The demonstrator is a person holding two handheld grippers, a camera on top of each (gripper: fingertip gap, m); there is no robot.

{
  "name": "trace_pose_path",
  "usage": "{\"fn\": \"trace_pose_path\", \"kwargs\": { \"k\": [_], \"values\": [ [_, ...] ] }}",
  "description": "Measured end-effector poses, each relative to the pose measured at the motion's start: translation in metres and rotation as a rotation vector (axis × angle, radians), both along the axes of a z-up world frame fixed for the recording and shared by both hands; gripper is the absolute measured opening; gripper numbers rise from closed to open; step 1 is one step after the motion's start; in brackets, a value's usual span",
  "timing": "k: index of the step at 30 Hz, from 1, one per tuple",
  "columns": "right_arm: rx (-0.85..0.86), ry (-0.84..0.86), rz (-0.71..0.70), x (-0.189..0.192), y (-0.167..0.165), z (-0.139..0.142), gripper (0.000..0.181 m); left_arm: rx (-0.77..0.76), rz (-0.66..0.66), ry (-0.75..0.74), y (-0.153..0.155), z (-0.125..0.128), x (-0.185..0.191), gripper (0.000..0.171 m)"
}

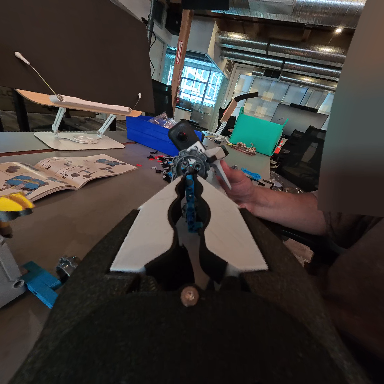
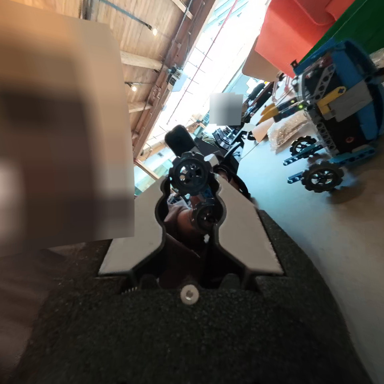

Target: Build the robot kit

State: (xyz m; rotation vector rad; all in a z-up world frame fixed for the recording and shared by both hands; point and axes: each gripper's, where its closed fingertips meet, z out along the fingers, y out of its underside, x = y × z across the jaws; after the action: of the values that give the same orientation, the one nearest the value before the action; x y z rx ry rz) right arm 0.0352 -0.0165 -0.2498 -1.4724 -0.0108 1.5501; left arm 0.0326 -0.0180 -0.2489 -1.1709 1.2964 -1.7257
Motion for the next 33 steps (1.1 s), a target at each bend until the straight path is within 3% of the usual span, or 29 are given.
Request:
{"fn": "trace_pose_path", "kwargs": {
  "k": [13,22,33],
  "values": [
    [0.053,-0.258,-0.016,0.001,-0.009,-0.012,0.039,0.031,-0.050,0.051,-0.008,-0.009,0.002,0.006],
    [0.236,-0.495,-0.026,-0.004,-0.016,-0.012,0.039,-0.025,-0.148,0.059,-0.016,-0.008,-0.003,0.006],
    [0.066,-0.351,0.108,-0.004,-0.021,-0.019,0.040,0.113,-0.094,0.092,-0.022,-0.017,0.001,0.006]
  ]
}}
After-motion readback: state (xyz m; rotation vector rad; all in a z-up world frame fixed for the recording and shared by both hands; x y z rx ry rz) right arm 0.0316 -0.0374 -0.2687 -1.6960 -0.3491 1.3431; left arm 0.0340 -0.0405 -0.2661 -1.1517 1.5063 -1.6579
